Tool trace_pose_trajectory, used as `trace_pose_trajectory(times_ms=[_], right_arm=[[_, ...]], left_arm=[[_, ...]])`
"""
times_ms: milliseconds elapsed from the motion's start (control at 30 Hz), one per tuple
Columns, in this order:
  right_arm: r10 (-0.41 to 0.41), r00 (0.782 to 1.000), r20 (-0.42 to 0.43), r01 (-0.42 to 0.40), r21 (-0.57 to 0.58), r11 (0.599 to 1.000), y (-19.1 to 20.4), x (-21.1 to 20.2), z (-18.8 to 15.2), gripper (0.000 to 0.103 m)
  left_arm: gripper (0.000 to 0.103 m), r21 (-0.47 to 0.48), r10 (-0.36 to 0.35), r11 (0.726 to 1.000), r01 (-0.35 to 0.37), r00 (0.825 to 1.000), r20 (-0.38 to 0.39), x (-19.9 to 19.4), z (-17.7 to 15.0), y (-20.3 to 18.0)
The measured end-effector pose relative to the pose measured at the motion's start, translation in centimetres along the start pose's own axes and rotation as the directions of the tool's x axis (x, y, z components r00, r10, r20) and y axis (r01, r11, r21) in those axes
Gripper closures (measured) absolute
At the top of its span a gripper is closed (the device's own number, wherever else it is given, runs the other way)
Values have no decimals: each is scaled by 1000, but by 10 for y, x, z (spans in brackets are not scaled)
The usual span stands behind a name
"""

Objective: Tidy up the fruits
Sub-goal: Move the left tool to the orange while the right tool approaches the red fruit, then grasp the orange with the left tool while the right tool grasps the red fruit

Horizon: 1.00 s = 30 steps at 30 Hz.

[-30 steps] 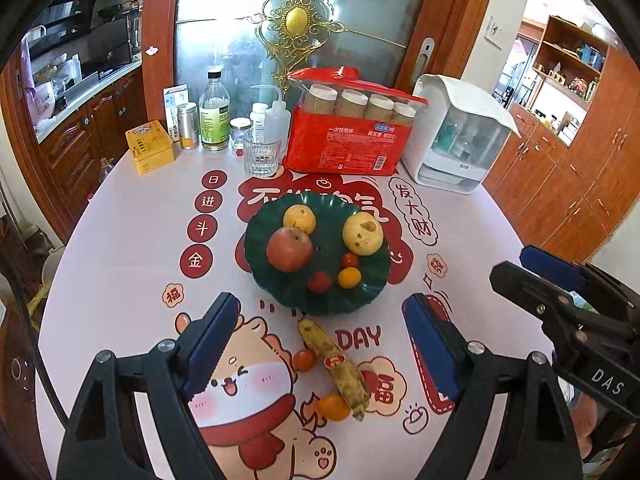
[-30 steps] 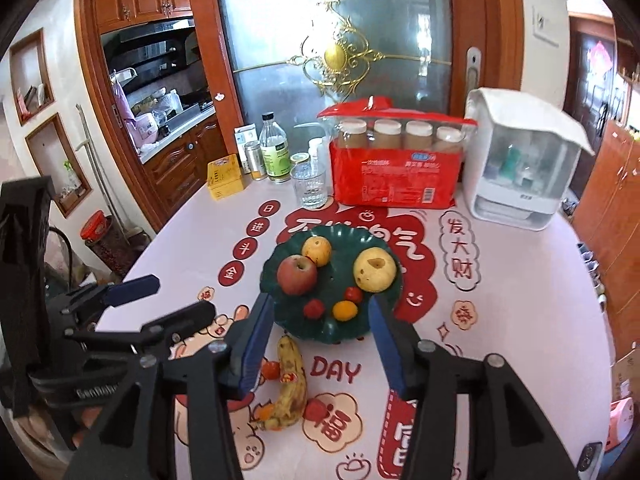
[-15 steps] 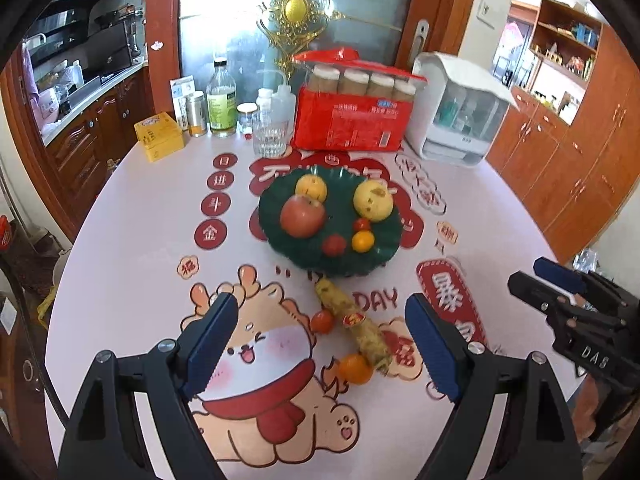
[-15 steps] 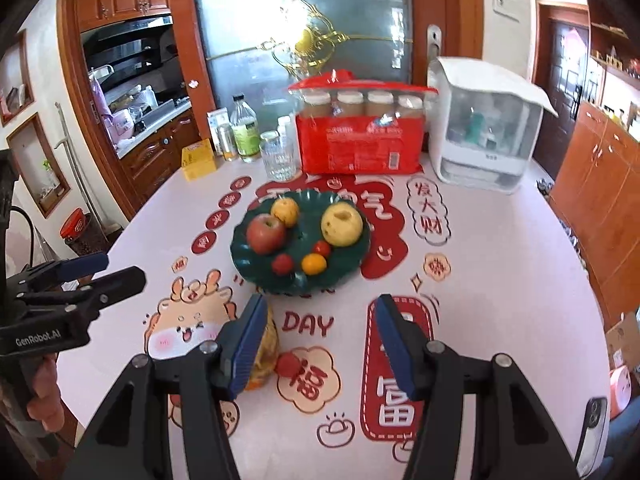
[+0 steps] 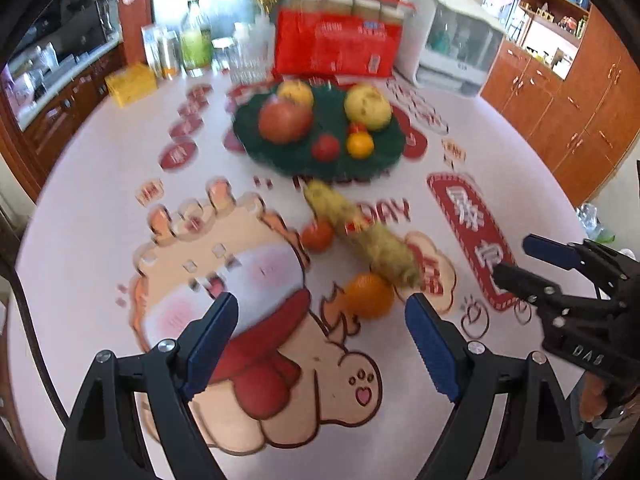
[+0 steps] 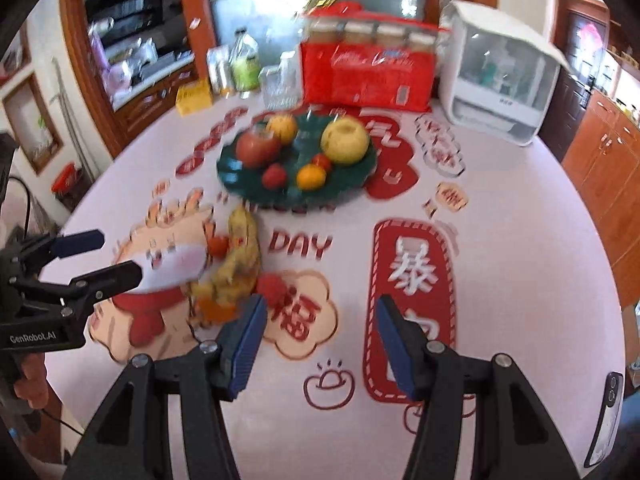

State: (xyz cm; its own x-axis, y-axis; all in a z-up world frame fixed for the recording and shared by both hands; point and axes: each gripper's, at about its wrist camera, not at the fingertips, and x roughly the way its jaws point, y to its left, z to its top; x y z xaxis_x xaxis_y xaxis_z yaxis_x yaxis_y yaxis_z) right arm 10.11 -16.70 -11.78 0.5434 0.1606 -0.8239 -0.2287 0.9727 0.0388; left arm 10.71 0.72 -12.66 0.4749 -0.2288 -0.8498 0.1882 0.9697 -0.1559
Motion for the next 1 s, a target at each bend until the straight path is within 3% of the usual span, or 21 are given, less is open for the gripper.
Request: trace_pose_trajectory(times_ms=[167, 433, 600, 767, 833, 1000], right_arm=[[17, 999, -41, -19, -39, 999, 6, 27, -14, 46], [61, 997, -46, -64, -48, 997, -1, 56, -15, 46], [83, 995, -55, -86, -56, 995, -5, 68, -14, 46], [102, 992, -69, -108, -84, 991, -3, 76, -16, 47], [111, 991, -76, -118, -92, 989, 0, 80, -15, 46], [123, 989, -78, -131, -116, 985, 11, 88, -10, 46]], left_arm=[[18, -5, -44, 999, 43, 997, -62, 32, -15, -9], [19, -73, -113, 992, 107, 989, -93, 63, -9, -13], [32, -98, -147, 986, 138, 985, -92, 75, -2, -14], [62, -88, -157, 985, 149, 983, -91, 79, 1, -13], [64, -99, -182, 980, 173, 979, -93, 79, 0, -11], [65, -77, -169, 984, 162, 981, -91, 77, -2, -11]])
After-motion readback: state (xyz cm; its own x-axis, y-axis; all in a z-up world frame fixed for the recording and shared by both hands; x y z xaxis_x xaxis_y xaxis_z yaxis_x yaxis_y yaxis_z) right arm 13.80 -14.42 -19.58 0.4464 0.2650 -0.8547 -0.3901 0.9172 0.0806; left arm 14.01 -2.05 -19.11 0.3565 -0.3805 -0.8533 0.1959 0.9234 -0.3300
